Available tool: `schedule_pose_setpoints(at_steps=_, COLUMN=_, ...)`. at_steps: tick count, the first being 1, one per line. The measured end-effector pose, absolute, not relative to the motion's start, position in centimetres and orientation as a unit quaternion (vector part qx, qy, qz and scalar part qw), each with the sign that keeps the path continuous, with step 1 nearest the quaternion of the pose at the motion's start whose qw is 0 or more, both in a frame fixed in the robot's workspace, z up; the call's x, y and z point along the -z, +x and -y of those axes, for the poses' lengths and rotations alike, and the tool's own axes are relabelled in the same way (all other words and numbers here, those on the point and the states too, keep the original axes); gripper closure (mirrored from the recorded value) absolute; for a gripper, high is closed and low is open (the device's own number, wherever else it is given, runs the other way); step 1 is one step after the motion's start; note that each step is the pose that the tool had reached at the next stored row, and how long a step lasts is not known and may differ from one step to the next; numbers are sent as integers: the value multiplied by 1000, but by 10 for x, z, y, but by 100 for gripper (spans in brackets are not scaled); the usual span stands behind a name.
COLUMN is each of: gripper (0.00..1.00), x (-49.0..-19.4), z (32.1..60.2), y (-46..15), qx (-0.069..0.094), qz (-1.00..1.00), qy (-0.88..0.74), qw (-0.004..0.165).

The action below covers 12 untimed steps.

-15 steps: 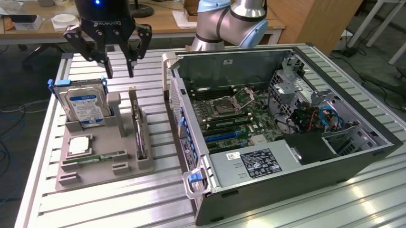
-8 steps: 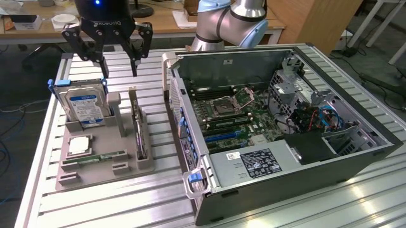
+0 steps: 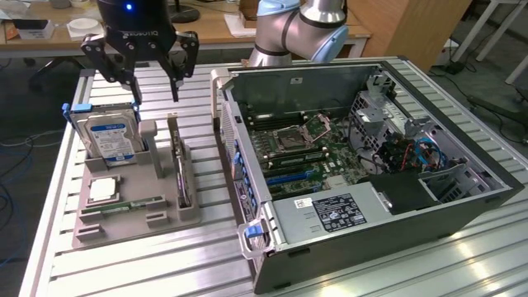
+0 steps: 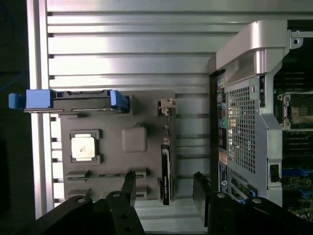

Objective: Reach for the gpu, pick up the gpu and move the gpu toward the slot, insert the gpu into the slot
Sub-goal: 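Pick up the gpu and move the gpu toward the slot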

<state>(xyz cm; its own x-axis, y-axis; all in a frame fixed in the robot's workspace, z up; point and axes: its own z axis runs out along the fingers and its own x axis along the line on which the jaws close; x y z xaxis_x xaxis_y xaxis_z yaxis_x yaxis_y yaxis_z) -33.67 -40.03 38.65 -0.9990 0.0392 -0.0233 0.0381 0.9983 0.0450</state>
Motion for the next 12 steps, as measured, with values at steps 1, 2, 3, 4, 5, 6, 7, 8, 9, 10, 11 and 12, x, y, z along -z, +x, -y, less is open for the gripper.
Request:
schedule_pose_setpoints(at_steps=1, gripper=41, x=-385, z=401, y=-337, qx=-22, qz=-999, qy=19, qw=12)
schedule_pose_setpoints(at_steps=2, gripper=41, x=-383, z=402, y=-337, qx=-22, qz=-999, qy=19, qw=12)
schedule_pose_setpoints(at_steps=3, gripper=41, x=-381, z=405, y=-337, qx=-22, qz=-999, qy=19, qw=12)
schedule_pose_setpoints(at_steps=4, gripper=41, x=-379, z=409, y=-337, qx=-22, qz=-999, qy=19, qw=12)
schedule_pose_setpoints(at_steps=5, gripper=41, x=-378, z=413, y=-336, qx=-22, qz=-999, qy=19, qw=12)
schedule_pose_setpoints(at_steps=6, gripper=41, x=-376, z=415, y=-336, qx=-23, qz=-999, qy=19, qw=12)
schedule_pose_setpoints(at_steps=7, gripper=41, x=-376, z=415, y=-336, qx=-22, qz=-1000, qy=19, qw=12)
schedule_pose_setpoints(at_steps=8, gripper=41, x=-375, z=415, y=-336, qx=-18, qz=-1000, qy=19, qw=12)
schedule_pose_setpoints(at_steps=9, gripper=41, x=-374, z=415, y=-336, qx=-16, qz=-1000, qy=19, qw=12)
schedule_pose_setpoints(at_steps=10, gripper=41, x=-372, z=415, y=-336, qx=-16, qz=-1000, qy=19, qw=12)
schedule_pose_setpoints(at_steps=11, gripper=41, x=-370, z=415, y=-335, qx=-16, qz=-1000, qy=19, qw=12)
schedule_pose_setpoints(at_steps=12, gripper=41, x=-368, z=415, y=-335, qx=-16, qz=-1000, qy=19, qw=12)
